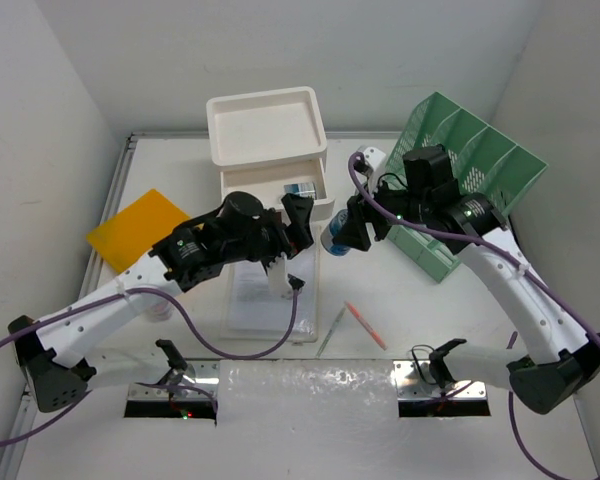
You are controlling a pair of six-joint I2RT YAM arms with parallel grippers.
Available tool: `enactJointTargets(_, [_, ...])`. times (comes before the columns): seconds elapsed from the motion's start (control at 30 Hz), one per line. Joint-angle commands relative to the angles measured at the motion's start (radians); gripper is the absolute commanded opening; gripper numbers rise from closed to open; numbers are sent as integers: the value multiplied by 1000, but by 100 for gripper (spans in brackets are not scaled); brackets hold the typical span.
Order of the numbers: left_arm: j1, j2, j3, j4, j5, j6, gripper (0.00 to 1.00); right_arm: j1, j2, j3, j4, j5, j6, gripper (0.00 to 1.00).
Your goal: Organize the desk
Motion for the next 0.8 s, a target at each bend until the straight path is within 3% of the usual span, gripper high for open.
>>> enactJointTargets(0.0, [-29,6,-3,26,77,87,100,-5,-41,6,98,-106,5,0])
enactJointTargets(0.17, [-57,30,17,95,97,42,99,-5,-51,-4,93,-131,0,0])
enactJointTargets(0.77, [-195,93,83,108,129,-125,100,-3,-60,-27,127,-133,5,0])
